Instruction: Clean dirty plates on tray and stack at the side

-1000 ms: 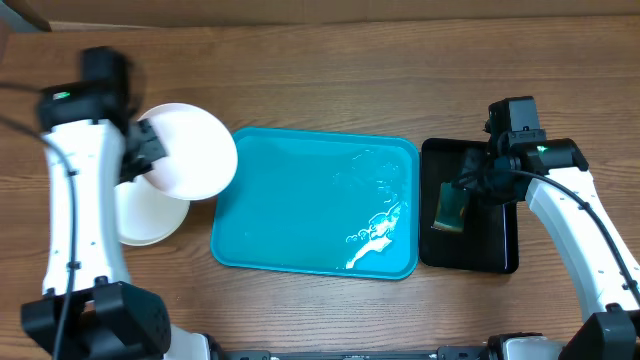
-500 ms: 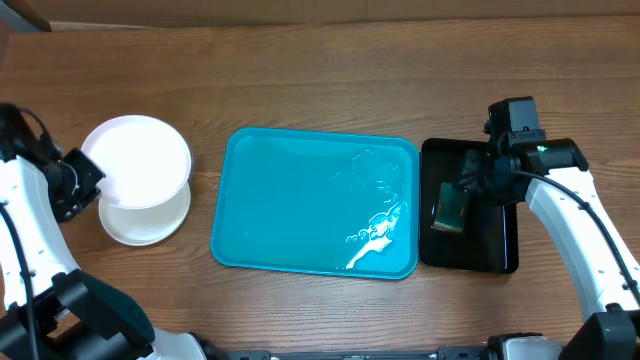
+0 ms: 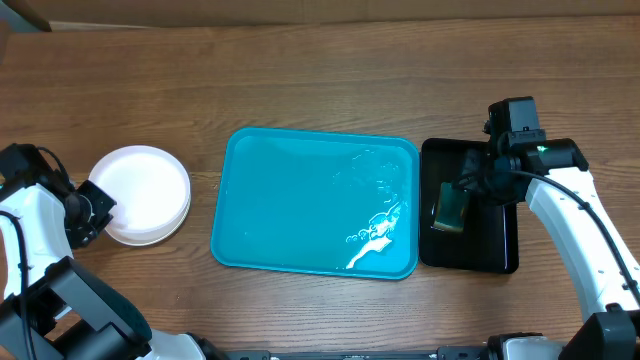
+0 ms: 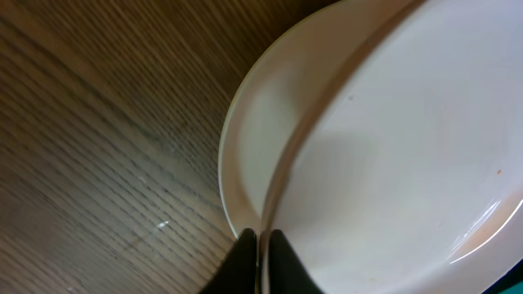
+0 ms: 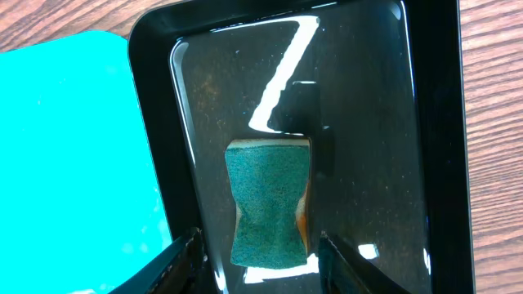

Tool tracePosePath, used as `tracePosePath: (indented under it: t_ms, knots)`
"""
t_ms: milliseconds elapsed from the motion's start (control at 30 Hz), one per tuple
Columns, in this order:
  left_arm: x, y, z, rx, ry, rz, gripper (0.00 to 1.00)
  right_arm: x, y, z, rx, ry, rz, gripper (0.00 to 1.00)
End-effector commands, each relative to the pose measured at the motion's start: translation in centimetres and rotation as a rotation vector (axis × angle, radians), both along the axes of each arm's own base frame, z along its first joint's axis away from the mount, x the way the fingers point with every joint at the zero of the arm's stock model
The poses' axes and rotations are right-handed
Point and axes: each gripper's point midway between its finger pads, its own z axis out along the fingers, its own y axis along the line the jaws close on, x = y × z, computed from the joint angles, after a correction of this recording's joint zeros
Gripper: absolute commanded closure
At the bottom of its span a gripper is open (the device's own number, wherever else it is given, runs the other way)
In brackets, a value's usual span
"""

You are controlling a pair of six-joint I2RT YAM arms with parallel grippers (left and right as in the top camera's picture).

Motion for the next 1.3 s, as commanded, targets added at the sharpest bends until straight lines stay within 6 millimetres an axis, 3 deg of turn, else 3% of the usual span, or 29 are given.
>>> tracePosePath:
  t_ms: [0, 100, 167, 300, 400, 533, 600, 667, 833, 900, 933, 1067, 1267]
  knots:
    - [-0.2, 0.3, -0.3, 0.012, 0.008, 0.021, 0.61, 0.4, -0.2, 1.0, -0.008, -0.033, 0.002, 0.52]
    - [0.0, 0.1, -0.2, 0.002, -0.005, 0.019, 0.26, 0.5, -0.2, 1.0, -0.007, -0.036, 0.002, 0.50]
    - [0.4, -0.2, -0.1, -0.010, -0.019, 0.011, 0.15, 0.5, -0.2, 1.0, -0.007, -0.036, 0.002, 0.50]
    - [2.0, -1.8, 0.8, -0.026, -0.073, -0.072, 0.13, 0.9, 0.0, 1.1, -0.006, -0.052, 0.005, 0.50]
    - [4.5, -4.4, 2.4, -0.020, -0.154, -0.212, 0.12, 1.7, 0.9, 1.5, 0.017, -0.091, 0.037, 0.46]
    - [7.6, -9.8, 5.0, 0.013, -0.263, -0.478, 0.12, 3.3, 4.3, 2.7, 0.118, -0.187, 0.189, 0.42]
    - [8.2, -12.7, 5.9, 0.023, -0.284, -0.600, 0.11, 3.8, 5.2, 3.3, 0.161, -0.215, 0.217, 0.39]
    - [7.8, -15.4, 6.3, -0.001, -0.275, -0.679, 0.00, 3.9, 6.1, 4.0, 0.205, -0.229, 0.238, 0.37]
    - [4.1, -19.7, 6.0, -0.116, -0.162, -0.758, 0.00, 2.5, 6.1, 4.9, 0.211, -0.185, 0.260, 0.32]
    - [2.8, -20.3, 6.1, -0.149, -0.131, -0.760, 0.00, 2.0, 5.9, 5.4, 0.203, -0.186, 0.251, 0.16]
    - [2.2, -20.5, 6.3, -0.163, -0.120, -0.760, 0.00, 1.6, 5.6, 5.7, 0.197, -0.184, 0.231, 0.13]
    - [0.3, -20.9, 7.5, -0.176, -0.113, -0.767, 0.00, 0.2, 4.0, 6.8, 0.136, -0.189, 0.165, 0.09]
    - [-0.6, -21.1, 11.6, -0.079, -0.260, -0.801, 0.00, -2.1, 2.8, 9.1, 0.085, -0.241, 0.145, 0.01]
